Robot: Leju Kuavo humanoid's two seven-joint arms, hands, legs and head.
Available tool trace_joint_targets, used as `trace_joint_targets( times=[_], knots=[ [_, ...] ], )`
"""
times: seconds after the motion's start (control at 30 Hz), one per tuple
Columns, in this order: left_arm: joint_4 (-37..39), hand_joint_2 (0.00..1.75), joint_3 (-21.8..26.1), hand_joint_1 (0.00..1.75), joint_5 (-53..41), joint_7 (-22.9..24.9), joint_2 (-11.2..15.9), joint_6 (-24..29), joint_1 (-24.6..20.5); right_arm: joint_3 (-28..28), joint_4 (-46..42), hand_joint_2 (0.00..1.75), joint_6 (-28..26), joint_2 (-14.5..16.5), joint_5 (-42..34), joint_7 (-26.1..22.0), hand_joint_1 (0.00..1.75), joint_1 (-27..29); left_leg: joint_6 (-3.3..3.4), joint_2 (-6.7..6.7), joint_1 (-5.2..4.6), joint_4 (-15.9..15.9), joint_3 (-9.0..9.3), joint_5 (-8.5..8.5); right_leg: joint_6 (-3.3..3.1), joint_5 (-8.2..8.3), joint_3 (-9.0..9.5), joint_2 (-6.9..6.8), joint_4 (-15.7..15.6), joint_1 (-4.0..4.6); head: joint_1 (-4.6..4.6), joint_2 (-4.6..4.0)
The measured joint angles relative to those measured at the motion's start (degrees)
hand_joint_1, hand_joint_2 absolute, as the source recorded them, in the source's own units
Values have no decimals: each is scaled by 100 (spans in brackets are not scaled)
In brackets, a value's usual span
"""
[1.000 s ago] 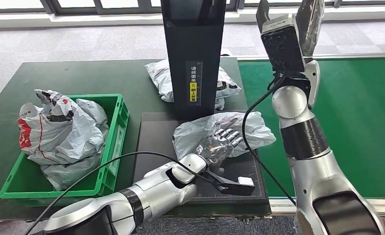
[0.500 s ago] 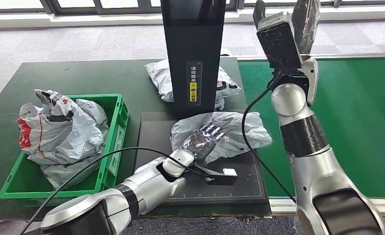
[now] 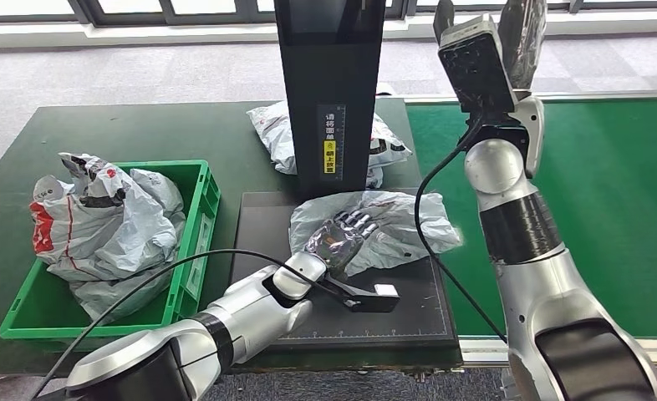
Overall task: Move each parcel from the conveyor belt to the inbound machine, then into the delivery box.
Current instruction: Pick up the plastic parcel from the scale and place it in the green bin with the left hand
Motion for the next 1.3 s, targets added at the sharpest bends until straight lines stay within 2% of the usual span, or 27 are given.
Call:
trace_joint_targets(
  times=[0.2, 0.23, 0.33, 0.37, 0.63, 1.3],
  knots=[
    [20, 175, 0, 0, -168, 79, 22, -150, -12, 0, 14, 175, 57, -10, 44, 13, 0, 1, 0, 0, 0, 0, 0, 0, 0, 0, 0, 0, 0, 0, 0, 0],
    [22, 175, 0, 26, -220, 103, 35, -204, -20, 1, 16, 175, 70, -14, 65, 13, 0, 1, 0, 0, 0, 0, 0, 0, 0, 0, 1, 0, 0, 0, 0, 0],
    [30, 175, 2, 157, -331, 136, 98, -349, -52, 7, 26, 175, 118, -30, 143, 13, 0, 3, 0, 1, 0, 0, 2, 1, 1, 1, 1, 0, 0, 0, 0, 0],
    [34, 175, 3, 175, -354, 135, 123, -386, -58, 11, 29, 175, 137, -36, 169, 17, 0, 3, -1, 1, 0, 0, 3, 1, 2, 2, 1, 1, 0, 1, 0, 0],
    [74, 175, 37, 175, -475, 61, 273, -636, -57, 55, 33, 175, 227, -77, 353, 61, 0, 25, 1, 2, 0, 0, 3, 9, 3, 5, 1, 1, 0, 1, 0, 0],
    [85, 175, 248, 175, -625, 40, 401, -676, -55, 98, 27, 175, 272, -83, 586, 76, 0, -13, 1, 1, 0, 0, 2, 9, 3, 5, 1, 1, 0, 1, 0, 0]
  ],
)
